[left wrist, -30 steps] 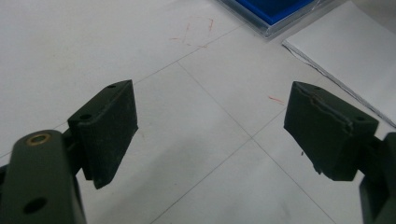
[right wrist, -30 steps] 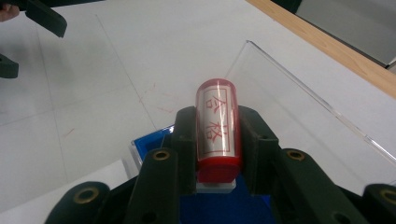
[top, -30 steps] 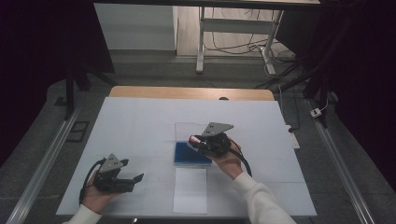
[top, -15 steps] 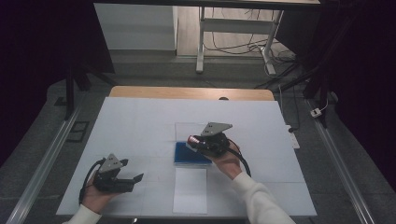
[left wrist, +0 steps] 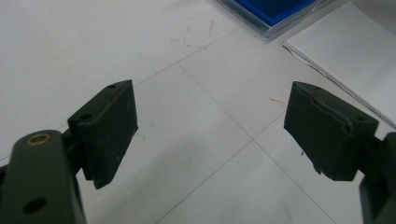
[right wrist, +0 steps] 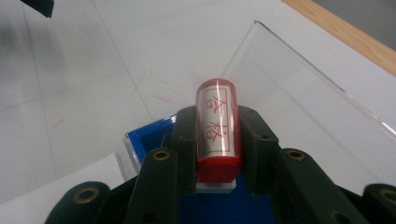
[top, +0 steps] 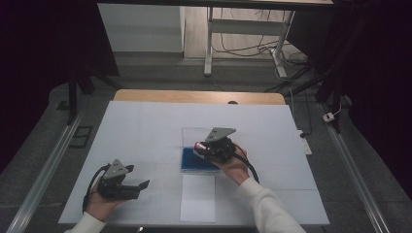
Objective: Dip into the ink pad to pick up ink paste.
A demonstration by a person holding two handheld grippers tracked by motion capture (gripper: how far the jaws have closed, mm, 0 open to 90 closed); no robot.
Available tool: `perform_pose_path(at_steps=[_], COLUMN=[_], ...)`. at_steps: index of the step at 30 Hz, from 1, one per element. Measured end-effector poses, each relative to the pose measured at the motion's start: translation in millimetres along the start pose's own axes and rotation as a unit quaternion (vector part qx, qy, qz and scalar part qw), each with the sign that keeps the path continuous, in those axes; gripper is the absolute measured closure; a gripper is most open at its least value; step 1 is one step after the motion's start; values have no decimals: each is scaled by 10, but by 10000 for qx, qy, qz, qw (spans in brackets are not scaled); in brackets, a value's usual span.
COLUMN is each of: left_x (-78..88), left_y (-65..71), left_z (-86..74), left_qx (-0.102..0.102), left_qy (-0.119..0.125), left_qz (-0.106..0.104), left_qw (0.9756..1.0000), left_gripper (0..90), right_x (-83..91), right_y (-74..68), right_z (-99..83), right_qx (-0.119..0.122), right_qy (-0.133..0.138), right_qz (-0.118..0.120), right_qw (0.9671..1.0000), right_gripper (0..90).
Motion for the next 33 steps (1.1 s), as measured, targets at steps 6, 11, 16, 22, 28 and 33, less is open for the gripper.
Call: perform_pose_path(at_steps=[6, 11, 16, 22, 28, 33], left_x=[-6, -3, -2, -2, 1, -3], left_y=[21, 14, 13, 12, 12, 8], left_z=[10, 10, 8, 8, 7, 8], left_qx=[-32, -22, -26, -11, -17, -6], left_qy=[-5, 1, 1, 8, 5, 4], left_qz=[0, -17, -18, -8, 0, 2], left_qw=[10000, 10000, 10000, 10000, 10000, 10000], left_gripper=[171, 171, 171, 171, 171, 171], right_x=[-62, -103, -151, -149, -158, -189], right_y=[11, 9, 20, 55, 71, 64], right_z=[-17, -33, -55, -89, -118, -126], right_qx=[-9, -20, -39, -85, -124, -62], right_qy=[-99, -200, -280, -371, -381, -477], right_qz=[-10, 1, 6, -53, -48, -55], right_qw=[9999, 9998, 9996, 9993, 9992, 9988], right_gripper=[699, 699, 699, 699, 699, 699])
Point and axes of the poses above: each handheld gripper's, and its own axes: x roughly backward along the jaws, z roughly out of its top, y roughly to its right, the point moved 1 cm from there along -x, roughly forward along the jaws, and after that the axes turned 8 degrees about z, right-handed, at the moved point
